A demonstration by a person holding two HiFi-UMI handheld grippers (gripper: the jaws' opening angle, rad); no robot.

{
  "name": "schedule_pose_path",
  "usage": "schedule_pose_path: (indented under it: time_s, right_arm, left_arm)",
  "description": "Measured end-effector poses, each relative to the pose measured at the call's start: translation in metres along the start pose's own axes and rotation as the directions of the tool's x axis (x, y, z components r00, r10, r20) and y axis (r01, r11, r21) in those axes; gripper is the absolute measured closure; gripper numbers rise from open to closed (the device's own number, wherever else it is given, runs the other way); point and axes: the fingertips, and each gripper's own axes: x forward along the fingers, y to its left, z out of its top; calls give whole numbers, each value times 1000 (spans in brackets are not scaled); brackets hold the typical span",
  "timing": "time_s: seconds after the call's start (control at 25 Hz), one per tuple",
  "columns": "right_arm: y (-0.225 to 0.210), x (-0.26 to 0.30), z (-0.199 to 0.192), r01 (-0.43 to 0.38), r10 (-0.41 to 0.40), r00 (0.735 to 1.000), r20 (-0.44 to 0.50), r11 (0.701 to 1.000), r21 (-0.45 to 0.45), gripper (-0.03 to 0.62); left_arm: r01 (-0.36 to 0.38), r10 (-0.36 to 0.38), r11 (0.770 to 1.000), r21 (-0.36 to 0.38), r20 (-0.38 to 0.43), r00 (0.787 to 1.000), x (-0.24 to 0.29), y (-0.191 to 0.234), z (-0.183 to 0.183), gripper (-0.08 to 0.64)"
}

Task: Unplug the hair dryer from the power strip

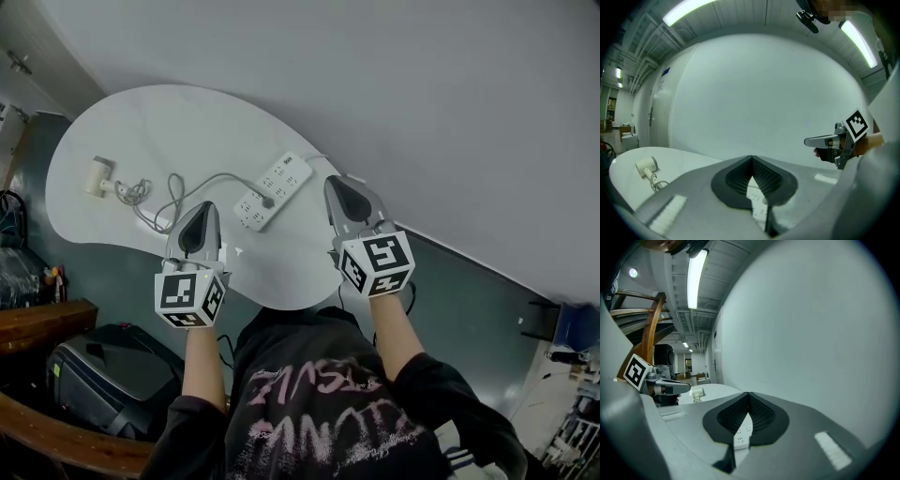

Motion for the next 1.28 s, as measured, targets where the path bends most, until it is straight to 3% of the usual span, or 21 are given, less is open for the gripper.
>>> schedule_pose_path:
  time_s: [0.72,1.28]
  right_arm:
    - [8,10,-3,42,-42,999,-22,999,-7,578]
    - [24,5,6,7,-7,1000,-4,1000,-23,578]
  left_arm:
    - [52,-52,998,-29,0,999,13,11,-5,558]
    - [48,-47,999,-23,26,999,0,7,5,558]
